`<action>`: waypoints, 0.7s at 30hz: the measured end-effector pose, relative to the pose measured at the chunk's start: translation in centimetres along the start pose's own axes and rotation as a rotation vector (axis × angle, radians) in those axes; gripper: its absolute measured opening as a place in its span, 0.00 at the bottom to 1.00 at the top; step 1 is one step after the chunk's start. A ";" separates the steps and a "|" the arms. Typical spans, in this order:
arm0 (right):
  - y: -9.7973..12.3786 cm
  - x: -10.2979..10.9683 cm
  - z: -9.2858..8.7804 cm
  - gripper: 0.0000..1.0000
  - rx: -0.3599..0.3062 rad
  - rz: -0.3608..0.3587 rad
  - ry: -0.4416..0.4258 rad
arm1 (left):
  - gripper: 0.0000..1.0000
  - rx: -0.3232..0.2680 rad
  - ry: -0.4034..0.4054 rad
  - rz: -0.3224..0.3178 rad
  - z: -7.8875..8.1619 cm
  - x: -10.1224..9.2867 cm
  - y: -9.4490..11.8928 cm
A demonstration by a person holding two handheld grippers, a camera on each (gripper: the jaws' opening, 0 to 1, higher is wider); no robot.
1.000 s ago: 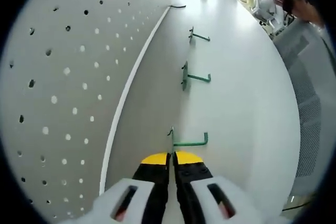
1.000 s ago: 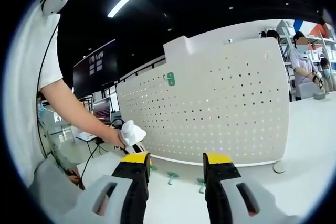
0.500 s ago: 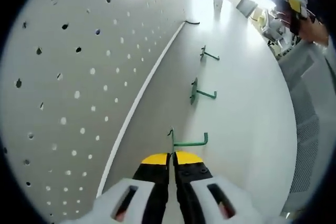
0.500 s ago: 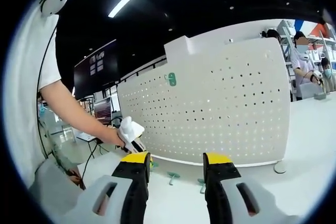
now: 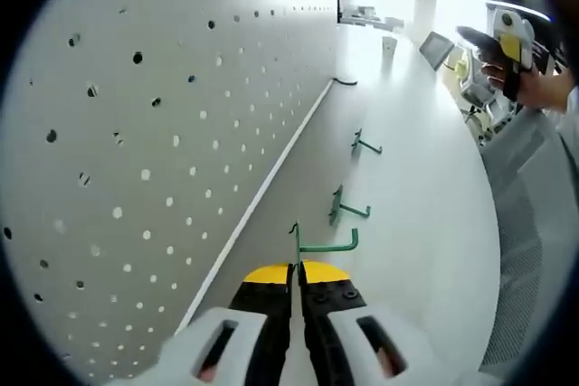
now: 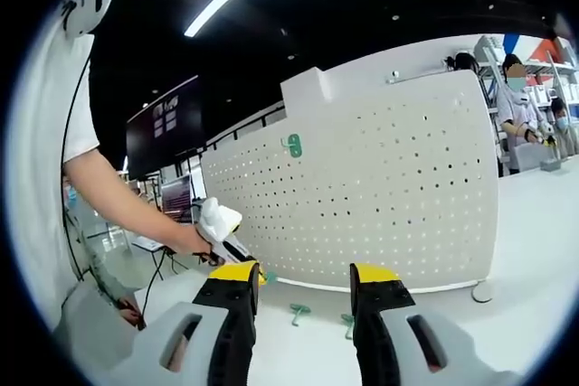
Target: Insert the hook assembly into the mounting plate slot until the hook locks in place.
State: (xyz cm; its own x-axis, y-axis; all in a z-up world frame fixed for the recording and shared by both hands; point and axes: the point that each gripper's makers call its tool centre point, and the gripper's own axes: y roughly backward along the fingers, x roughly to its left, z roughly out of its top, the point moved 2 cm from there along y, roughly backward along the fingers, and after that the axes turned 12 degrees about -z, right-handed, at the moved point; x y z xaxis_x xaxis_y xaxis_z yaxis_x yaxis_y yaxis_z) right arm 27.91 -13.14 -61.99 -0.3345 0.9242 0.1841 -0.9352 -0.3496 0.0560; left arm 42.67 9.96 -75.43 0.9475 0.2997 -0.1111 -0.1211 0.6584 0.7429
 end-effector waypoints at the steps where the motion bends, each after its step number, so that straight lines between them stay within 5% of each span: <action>1: -0.1 0.0 0.1 0.38 -0.004 0.001 -0.002 | 0.03 -0.018 0.010 0.002 0.3 0.0 0.1; 9: -0.4 0.4 1.1 0.38 -0.027 0.011 -0.006 | 0.03 -0.126 0.041 0.026 2.5 -0.5 1.5; 21: -0.7 0.8 2.2 0.38 -0.050 0.020 -0.006 | 0.03 -0.184 0.025 0.038 4.0 -1.3 2.4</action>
State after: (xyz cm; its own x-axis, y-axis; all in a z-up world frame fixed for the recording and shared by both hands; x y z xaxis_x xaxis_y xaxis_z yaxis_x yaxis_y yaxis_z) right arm 28.53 -12.52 -59.71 -0.3530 0.9159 0.1910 -0.9329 -0.3601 0.0026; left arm 42.30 8.38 -70.84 0.9339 0.3422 -0.1032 -0.2111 0.7610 0.6135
